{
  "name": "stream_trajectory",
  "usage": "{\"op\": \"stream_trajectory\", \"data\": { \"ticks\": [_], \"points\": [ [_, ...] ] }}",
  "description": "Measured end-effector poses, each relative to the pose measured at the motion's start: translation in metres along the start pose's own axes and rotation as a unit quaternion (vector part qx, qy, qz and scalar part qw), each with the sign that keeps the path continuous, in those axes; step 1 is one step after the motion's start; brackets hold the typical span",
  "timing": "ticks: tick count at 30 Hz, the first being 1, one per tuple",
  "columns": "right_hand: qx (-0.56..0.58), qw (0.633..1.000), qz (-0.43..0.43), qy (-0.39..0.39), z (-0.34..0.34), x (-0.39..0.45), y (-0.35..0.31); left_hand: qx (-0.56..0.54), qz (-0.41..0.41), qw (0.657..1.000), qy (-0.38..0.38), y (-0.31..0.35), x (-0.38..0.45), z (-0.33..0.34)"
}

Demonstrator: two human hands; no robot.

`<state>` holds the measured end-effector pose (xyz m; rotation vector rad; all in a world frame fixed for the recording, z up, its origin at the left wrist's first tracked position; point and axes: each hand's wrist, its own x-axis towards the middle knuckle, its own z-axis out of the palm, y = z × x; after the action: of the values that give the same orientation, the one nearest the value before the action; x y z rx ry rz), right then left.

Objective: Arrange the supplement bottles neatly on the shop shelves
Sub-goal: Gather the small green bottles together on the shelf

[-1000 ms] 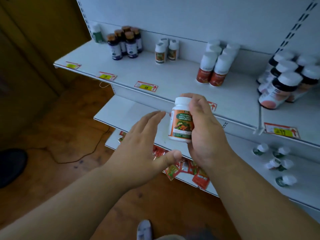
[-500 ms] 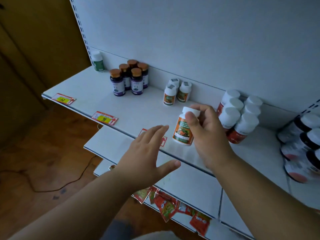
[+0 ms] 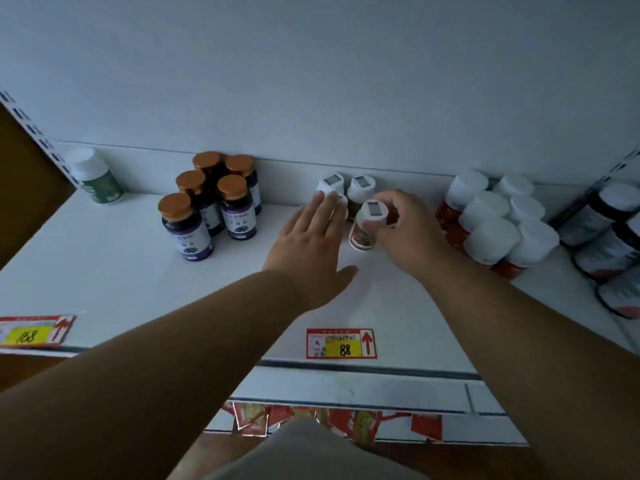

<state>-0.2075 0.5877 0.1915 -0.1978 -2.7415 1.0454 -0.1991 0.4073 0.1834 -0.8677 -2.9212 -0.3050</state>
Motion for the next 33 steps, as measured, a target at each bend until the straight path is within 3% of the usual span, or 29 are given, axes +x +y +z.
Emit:
{"op": "stream_trajectory", "data": {
  "ticks": [9, 18, 25, 33],
  "points": [
    [-0.086, 0.995, 0.009, 0.042, 0.016, 0.022, -0.027, 0.026, 0.091, 0.995, -0.004, -0.045, 0.027, -0.002],
    [-0.04, 0.994, 0.017, 0.097, 0.003, -0.049, -0.036, -0.061, 0.104, 0.991, 0.049, -0.025, -0.015, -0.008],
    [0.033, 0.979, 0.105, 0.169, -0.075, -0.163, 0.001, -0.131, 0.227, 0.965, 0.002, 0.078, -0.053, -0.001],
    [0.013, 0.965, 0.205, 0.164, -0.182, -0.342, 0.085, -0.225, 0.245, 0.94, -0.074, 0.262, -0.144, 0.026]
  ]
}}
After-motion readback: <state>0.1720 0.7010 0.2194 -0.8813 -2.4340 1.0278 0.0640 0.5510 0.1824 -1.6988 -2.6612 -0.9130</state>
